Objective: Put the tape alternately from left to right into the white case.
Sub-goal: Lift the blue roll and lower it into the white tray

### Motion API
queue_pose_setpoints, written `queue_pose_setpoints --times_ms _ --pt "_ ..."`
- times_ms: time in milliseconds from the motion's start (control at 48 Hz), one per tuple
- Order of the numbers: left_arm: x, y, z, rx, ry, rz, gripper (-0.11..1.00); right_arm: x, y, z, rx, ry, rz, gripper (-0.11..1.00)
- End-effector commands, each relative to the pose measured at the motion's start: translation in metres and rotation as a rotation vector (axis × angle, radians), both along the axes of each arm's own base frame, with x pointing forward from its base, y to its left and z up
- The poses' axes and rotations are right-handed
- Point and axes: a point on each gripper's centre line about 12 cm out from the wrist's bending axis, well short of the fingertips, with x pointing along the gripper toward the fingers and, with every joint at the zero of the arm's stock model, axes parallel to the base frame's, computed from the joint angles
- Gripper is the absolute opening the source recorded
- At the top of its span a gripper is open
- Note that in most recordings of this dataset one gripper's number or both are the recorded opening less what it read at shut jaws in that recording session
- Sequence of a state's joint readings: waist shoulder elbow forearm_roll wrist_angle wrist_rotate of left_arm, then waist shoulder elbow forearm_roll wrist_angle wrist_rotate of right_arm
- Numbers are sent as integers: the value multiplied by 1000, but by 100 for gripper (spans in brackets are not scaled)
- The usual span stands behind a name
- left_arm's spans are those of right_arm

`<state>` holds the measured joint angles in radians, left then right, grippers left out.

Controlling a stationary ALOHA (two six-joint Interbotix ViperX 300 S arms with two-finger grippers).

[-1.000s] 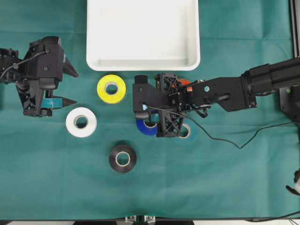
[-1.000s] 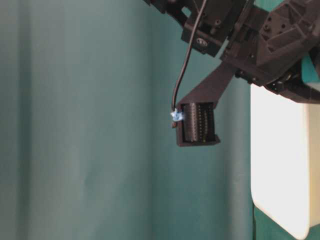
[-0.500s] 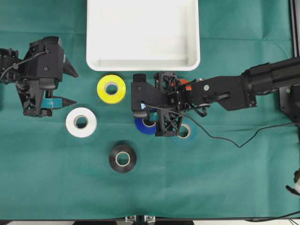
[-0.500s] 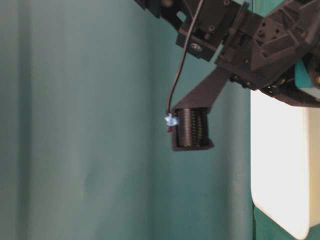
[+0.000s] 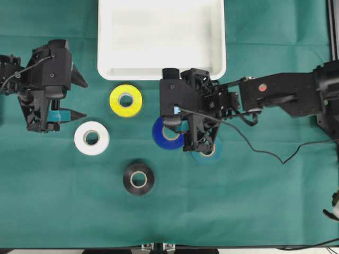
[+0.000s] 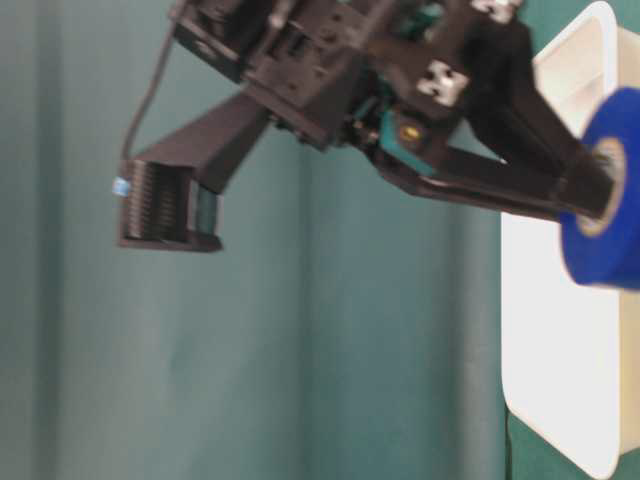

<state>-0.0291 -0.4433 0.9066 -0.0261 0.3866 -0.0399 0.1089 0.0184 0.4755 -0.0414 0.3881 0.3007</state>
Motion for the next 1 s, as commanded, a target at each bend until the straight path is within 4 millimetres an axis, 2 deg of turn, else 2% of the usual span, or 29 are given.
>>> queue_pose_setpoints --times_ms 0,250,437,625,979 --pt "2 0 5 -4 -17 4 81 2 1 23 7 -59 0 30" --pt "1 0 5 -4 -18 4 81 1 -2 22 6 -52 -6 30" --pt "2 0 5 -4 -17 4 81 0 -15 19 3 -32 -39 30" --pt "1 0 4 -4 -15 4 81 -4 -35 16 -1 0 -88 30" --pt "2 0 5 -4 -17 4 81 -27 -88 5 -24 31 -211 30"
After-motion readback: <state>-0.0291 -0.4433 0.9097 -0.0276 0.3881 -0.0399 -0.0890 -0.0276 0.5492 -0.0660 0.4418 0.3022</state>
